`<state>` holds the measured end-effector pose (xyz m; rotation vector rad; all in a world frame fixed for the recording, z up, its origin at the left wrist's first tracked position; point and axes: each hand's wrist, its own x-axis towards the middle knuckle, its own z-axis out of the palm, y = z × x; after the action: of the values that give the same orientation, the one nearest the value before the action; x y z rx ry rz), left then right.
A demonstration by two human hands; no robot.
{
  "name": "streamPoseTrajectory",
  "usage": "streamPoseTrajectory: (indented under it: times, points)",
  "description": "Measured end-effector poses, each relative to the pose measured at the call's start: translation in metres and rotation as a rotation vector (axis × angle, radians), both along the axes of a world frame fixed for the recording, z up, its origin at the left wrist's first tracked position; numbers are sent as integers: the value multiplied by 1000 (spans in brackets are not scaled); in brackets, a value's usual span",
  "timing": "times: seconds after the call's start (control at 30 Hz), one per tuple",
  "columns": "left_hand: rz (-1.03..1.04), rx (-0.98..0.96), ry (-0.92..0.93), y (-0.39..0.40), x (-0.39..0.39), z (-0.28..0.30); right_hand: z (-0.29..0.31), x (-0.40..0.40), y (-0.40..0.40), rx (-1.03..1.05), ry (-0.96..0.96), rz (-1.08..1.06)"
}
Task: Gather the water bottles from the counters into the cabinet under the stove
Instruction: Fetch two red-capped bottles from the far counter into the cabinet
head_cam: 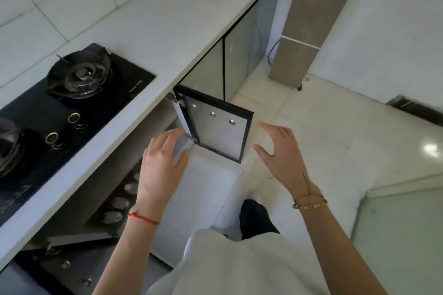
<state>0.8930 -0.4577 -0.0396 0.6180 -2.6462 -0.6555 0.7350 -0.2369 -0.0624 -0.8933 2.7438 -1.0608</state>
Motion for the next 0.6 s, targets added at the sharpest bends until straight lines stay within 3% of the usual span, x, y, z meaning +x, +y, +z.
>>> streamPoseTrajectory:
  times: [0.33,0.6]
  points:
    - [-211,-16,67,45,-172,-10,-10,-122,83,-6,-3,-248]
    - [-166,11,127,103,-332,-3,18,-292,128,35,78,-179]
